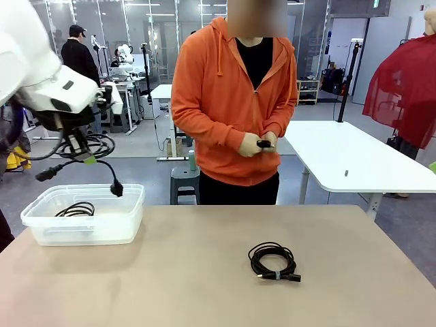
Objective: Organize and store the cables.
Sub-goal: Place the Power Cable into the Organizing box.
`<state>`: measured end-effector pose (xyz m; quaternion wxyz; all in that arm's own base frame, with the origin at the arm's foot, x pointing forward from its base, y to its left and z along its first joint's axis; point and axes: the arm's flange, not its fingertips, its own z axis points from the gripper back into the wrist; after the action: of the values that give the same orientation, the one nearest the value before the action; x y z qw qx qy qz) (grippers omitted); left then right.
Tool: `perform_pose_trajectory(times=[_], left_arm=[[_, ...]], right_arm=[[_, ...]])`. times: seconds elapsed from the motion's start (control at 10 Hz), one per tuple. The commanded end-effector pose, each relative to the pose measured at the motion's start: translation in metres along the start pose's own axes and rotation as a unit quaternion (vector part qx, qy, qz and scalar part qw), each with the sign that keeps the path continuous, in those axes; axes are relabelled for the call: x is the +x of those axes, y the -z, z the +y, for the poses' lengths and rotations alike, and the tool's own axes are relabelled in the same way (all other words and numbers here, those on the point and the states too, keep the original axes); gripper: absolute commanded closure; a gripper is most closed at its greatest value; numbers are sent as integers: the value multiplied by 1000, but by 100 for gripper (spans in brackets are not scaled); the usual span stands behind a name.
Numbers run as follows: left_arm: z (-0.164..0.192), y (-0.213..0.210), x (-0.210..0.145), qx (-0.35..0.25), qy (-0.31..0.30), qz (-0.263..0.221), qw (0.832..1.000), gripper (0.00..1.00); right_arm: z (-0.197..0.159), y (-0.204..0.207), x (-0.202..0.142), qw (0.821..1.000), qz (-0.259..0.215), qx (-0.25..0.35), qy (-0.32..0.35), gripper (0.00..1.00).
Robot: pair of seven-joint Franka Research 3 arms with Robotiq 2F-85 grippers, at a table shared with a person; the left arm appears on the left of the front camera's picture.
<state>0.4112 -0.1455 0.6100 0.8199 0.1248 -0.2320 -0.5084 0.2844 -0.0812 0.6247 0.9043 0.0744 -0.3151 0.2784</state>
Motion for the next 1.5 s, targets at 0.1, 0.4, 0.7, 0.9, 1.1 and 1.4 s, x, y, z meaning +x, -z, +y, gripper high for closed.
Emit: perform_pose_trajectory(times=[0.1,0.4,0.7,0.9,1.1,1.4], left_arm=[[0,0,0,0,0,0,1000,88],[0,0,0,0,0,0,1000,88],[-6,6,-3,-3,2,-4,1000,88],[21,0,-18,9,-22,-33,999,88],[44,7,-46,34,-30,-32,998,88],[95,48,-74,14,6,-8,1000,88]], right_arm=[[0,-1,-2,1000,0,0,-1,0],[0,-1,-2,1000,0,0,-1,0],[0,-1,-2,1000,0,0,-1,0],[0,-1,-2,1000,0,0,-1,0],[0,-1,-2,1000,0,0,-1,0],[0,-1,-2,1000,0,0,-1,0]])
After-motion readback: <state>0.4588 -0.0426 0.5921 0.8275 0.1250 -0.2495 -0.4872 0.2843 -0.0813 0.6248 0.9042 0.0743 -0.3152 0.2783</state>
